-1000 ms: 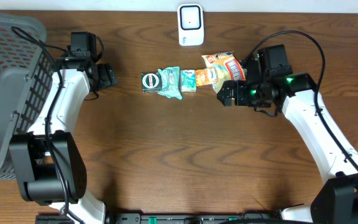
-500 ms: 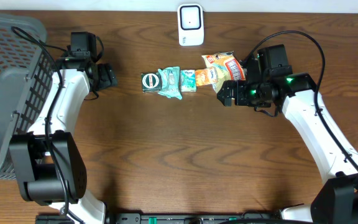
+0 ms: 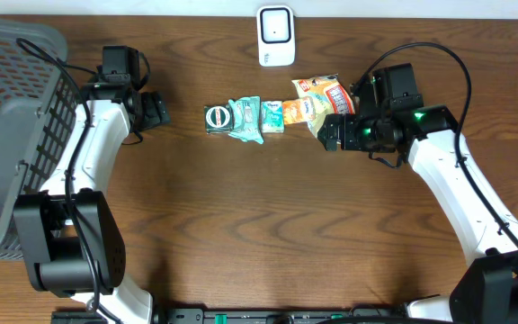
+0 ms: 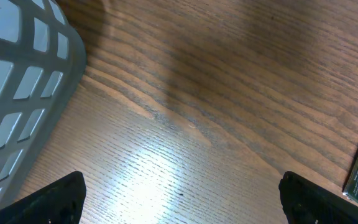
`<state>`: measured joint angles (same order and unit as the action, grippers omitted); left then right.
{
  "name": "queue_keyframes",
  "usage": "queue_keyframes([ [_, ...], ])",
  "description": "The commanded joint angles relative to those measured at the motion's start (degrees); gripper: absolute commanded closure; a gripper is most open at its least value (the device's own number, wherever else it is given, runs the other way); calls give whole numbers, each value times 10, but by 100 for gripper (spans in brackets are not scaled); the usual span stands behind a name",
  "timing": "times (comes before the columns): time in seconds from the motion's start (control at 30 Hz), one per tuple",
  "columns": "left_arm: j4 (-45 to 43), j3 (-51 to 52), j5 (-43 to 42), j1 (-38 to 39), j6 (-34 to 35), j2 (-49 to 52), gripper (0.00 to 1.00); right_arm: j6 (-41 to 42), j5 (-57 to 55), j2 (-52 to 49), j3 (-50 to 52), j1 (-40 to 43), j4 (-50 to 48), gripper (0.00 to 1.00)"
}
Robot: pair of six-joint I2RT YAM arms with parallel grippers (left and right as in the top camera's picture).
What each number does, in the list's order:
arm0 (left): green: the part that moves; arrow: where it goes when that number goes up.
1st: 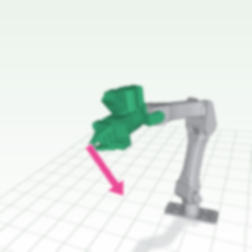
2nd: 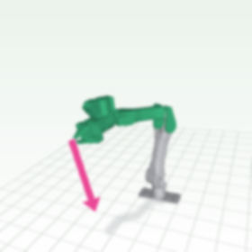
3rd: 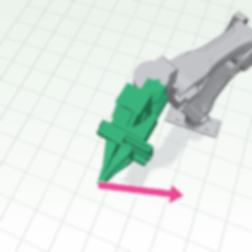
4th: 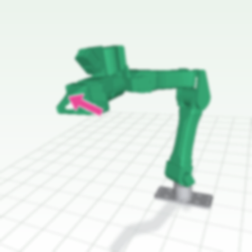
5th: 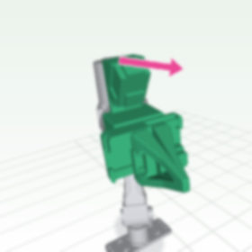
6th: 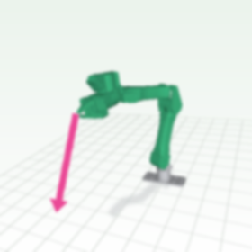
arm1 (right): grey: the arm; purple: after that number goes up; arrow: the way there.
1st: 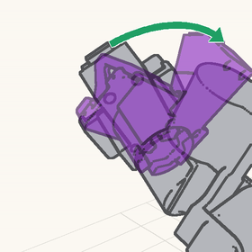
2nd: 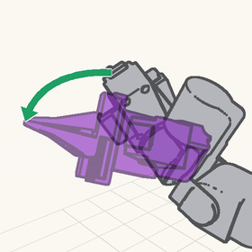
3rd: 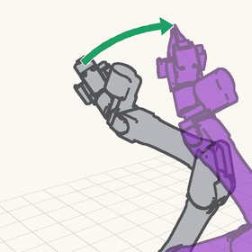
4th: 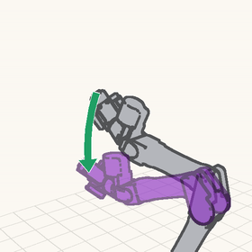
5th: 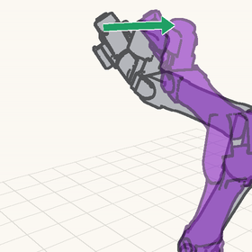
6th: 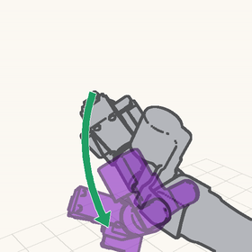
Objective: Scan the item barcode
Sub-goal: 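Lower the right gripper onto the snack bag and grasp it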
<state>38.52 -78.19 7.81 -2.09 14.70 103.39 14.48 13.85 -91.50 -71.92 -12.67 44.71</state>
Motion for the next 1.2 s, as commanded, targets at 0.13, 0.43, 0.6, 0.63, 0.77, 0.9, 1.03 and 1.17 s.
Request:
queue_keyframes([
  [0.13, 0, 3, 3, 0, -9, 0, 3, 36, -103, -24, 5, -3, -24, 1],
  [0.43, 0, 3, 3, 0, -9, 0, 2, 19, -101, -87, 5, -5, -83, 9],
  [0.6, 0, 3, 3, 0, -9, 0, 2, -74, -101, -135, 5, -29, -109, 11],
  [0.63, 0, 3, 3, 0, -9, 0, 2, -95, -103, -142, 5, -36, -113, 11],
  [0.77, 0, 3, 3, 0, -9, 0, 3, -145, -137, -151, 5, -62, -125, 7],
  [0.9, 0, 3, 3, 0, -9, 0, 2, -150, -225, -155, 5, -94, -139, 4],
  [1.03, 0, 3, 3, 0, -9, 0, 2, -193, -240, -179, 5, -113, -151, 2],
  [1.17, 0, 3, 3, 0, -9, 0, 2, -199, -276, -220, 5, -114, -157, 2],
])
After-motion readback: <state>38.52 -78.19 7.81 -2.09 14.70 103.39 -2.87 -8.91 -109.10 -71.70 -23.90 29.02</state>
